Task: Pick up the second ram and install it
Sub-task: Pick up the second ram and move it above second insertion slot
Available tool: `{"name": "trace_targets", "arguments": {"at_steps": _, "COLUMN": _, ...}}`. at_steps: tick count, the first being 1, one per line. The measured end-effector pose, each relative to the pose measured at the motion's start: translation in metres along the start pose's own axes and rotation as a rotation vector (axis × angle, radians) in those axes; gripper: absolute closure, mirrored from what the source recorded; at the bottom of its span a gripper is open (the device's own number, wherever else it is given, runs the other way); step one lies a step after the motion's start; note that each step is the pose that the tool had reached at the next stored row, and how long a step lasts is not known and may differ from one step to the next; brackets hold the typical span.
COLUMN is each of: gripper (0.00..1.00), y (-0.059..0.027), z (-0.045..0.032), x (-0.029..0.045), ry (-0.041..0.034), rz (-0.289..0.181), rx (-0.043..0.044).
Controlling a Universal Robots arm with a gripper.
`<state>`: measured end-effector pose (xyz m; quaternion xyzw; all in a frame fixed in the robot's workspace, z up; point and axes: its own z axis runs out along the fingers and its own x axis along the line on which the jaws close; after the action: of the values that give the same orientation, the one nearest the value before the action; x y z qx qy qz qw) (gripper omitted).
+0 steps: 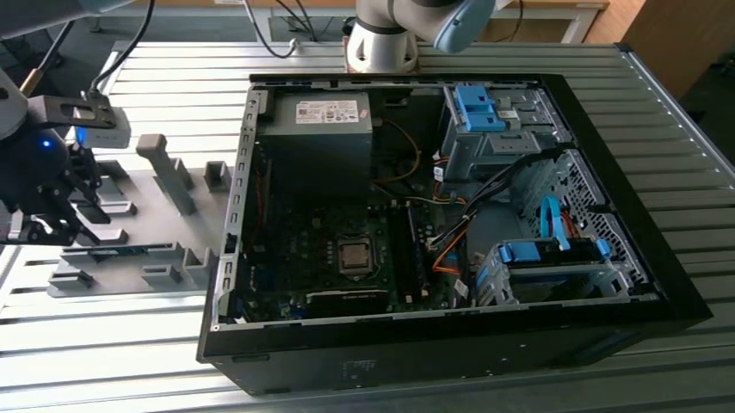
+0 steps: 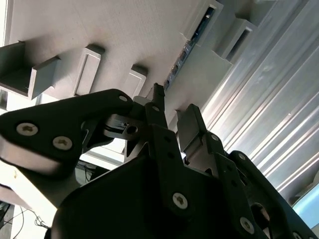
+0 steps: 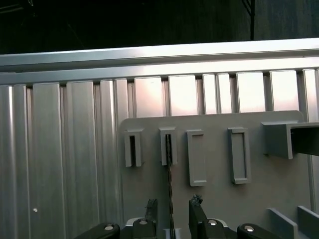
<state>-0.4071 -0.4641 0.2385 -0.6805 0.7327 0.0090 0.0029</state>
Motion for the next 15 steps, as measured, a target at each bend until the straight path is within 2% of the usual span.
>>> {"name": "trace_targets", "arguments": {"at_steps": 5, "gripper": 0.62, "y": -0.0001, "z": 0.0076, "x": 0.0011, "ry": 0.0000, "rz": 0.000, "rx": -0.0002}}
{"name": "trace_targets", "arguments": {"at_steps": 15, "gripper": 0.62, "y": -0.0001, "z": 0.0083, "x": 0.0012, "ry": 0.0000, "rz": 0.000, "rx": -0.0001}}
